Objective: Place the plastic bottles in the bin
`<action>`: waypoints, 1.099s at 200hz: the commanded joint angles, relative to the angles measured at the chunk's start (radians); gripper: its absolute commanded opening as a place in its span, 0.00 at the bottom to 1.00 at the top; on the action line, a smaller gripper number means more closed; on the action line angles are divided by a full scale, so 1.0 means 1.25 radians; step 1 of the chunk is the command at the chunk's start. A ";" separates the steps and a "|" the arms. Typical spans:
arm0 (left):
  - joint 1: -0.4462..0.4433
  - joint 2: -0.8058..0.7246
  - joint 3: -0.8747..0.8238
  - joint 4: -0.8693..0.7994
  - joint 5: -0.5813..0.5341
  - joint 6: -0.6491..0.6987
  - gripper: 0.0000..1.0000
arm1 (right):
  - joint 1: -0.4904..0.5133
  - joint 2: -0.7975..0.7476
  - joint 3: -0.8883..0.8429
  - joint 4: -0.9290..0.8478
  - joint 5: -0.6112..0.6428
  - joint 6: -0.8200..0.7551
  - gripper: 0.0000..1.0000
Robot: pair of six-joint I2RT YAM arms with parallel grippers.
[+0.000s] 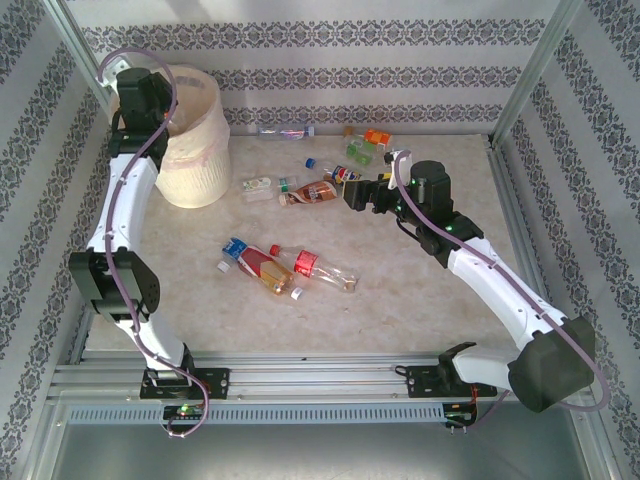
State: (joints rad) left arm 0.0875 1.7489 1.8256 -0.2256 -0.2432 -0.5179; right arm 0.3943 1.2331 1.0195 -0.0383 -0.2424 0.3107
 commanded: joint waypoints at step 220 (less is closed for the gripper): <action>-0.016 -0.147 -0.065 -0.201 0.061 -0.107 1.00 | -0.026 -0.010 -0.019 -0.001 0.144 0.079 0.98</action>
State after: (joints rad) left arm 0.0975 1.6356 1.8046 -0.5148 -0.2050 -0.6300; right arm 0.3748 1.2312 1.0130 -0.0555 -0.1329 0.3603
